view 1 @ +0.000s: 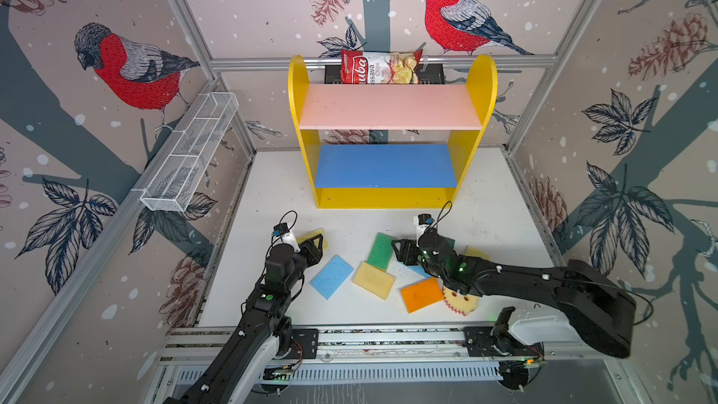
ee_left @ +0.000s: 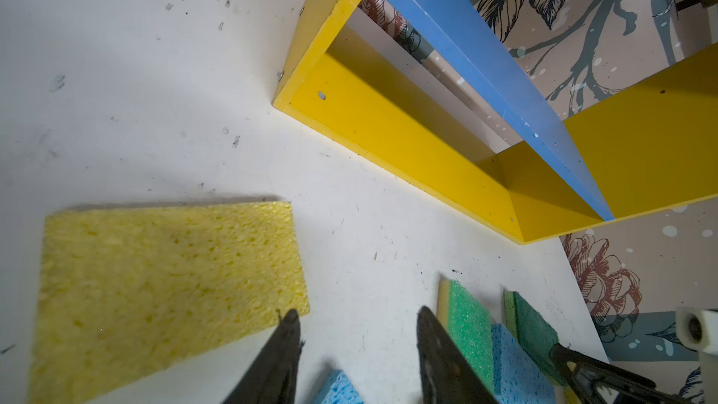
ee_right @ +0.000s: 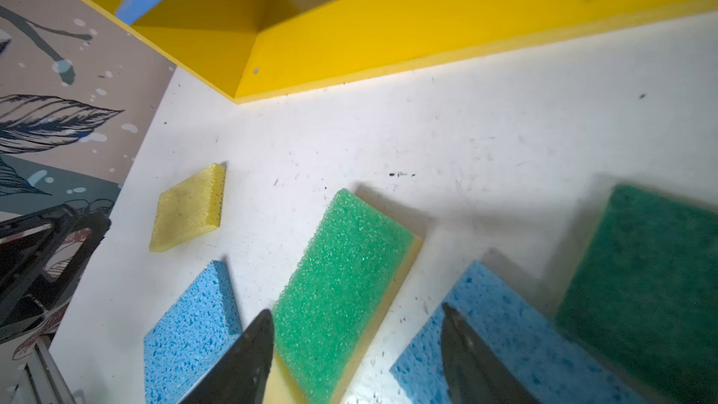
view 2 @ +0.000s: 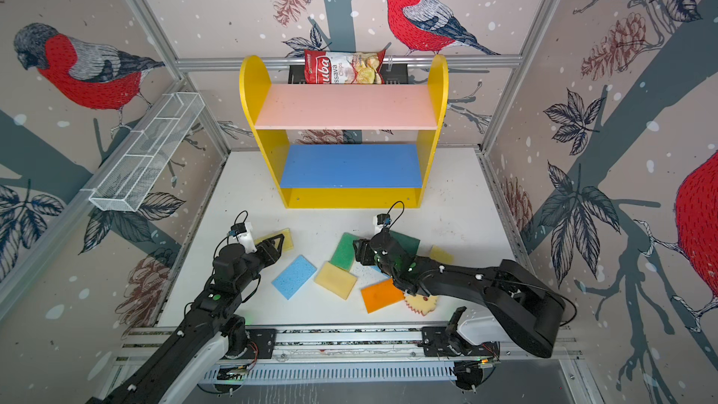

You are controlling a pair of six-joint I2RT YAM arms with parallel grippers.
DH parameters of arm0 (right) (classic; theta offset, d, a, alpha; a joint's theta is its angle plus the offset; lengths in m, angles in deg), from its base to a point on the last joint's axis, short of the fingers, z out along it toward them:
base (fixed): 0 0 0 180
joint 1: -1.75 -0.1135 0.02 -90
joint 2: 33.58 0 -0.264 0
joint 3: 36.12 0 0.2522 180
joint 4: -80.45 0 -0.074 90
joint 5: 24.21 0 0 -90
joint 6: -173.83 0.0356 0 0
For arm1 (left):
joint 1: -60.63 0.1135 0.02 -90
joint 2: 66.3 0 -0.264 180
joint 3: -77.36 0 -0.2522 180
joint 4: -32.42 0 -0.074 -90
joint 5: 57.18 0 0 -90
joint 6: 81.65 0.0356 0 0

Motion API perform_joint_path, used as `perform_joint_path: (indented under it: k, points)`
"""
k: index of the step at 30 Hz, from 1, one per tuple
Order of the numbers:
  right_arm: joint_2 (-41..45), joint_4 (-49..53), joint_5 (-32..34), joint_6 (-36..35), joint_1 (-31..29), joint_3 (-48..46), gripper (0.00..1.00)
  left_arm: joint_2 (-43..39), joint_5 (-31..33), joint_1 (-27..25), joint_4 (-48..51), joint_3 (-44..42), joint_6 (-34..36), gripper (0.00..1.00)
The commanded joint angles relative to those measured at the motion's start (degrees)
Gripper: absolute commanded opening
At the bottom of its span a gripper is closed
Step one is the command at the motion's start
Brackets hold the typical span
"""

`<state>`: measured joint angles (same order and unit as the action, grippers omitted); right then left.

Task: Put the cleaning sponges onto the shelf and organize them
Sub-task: 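Lower the right gripper and grasp the green-on-yellow scrub sponge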

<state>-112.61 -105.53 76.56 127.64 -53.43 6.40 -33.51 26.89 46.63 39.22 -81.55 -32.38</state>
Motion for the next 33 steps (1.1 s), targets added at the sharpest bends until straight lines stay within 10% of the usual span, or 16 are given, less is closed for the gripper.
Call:
perform_joint_path:
  k: [1,17,24,33]
  points:
    - [-4.4,-3.6,-3.2,2.5,-0.2,1.6,0.64,-1.4,-0.1,0.0,2.1,-1.9,-1.6,0.49]
    - [-21.3,-7.5,-12.9,3.2,0.6,10.2,0.47,11.6,-2.6,-0.8,-8.5,0.5,-1.6,0.50]
    - [-23.5,-7.5,-15.1,-0.2,2.8,15.9,0.10,14.8,-0.5,-4.1,-11.1,2.0,-3.0,0.50]
    - [-22.9,-4.9,-15.4,-6.5,5.0,20.0,0.00,26.3,2.0,-13.7,-17.6,6.5,-4.6,0.50]
